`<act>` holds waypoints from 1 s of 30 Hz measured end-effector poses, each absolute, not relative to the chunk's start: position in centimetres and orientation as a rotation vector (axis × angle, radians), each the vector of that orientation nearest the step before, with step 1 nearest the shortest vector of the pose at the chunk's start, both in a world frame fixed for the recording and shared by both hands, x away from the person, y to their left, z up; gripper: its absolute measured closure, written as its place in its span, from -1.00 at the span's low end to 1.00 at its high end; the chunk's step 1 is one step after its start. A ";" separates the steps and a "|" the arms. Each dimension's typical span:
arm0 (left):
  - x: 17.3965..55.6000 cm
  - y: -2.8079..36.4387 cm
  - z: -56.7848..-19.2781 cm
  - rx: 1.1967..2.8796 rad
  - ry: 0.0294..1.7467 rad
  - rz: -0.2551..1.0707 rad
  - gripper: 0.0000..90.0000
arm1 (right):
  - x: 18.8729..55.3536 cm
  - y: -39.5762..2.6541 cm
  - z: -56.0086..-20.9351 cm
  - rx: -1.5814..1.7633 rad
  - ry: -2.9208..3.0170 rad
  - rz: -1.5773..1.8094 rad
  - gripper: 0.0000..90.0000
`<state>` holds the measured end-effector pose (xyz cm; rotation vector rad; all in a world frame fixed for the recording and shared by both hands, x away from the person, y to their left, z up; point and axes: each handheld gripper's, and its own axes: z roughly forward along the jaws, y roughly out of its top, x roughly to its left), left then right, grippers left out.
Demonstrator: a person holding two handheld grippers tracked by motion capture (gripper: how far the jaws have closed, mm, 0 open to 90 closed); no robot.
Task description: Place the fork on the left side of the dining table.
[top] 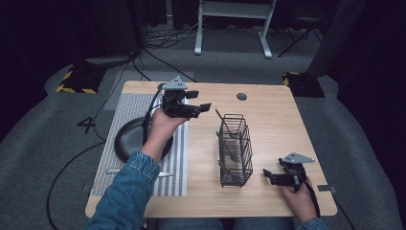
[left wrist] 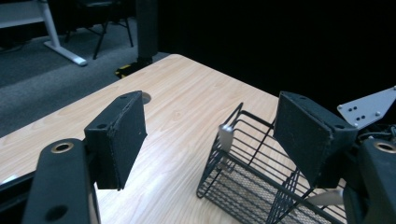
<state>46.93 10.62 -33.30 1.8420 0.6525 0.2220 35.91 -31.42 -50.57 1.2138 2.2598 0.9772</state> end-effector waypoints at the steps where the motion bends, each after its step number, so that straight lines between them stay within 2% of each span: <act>1: 47.0 10.3 -33.3 1.846 0.645 0.217 -0.43 | 35.9 -31.4 -50.6 1.214 2.260 0.977 -0.67; 18: 48.3 6.9 -34.6 1.874 0.667 0.149 -0.39 | 35.9 -31.4 -50.6 1.212 2.261 0.979 -0.66; 30: 48.8 6.3 -36.9 1.896 0.764 0.061 0.01 | 35.8 -31.4 -50.6 1.205 2.262 0.981 -0.63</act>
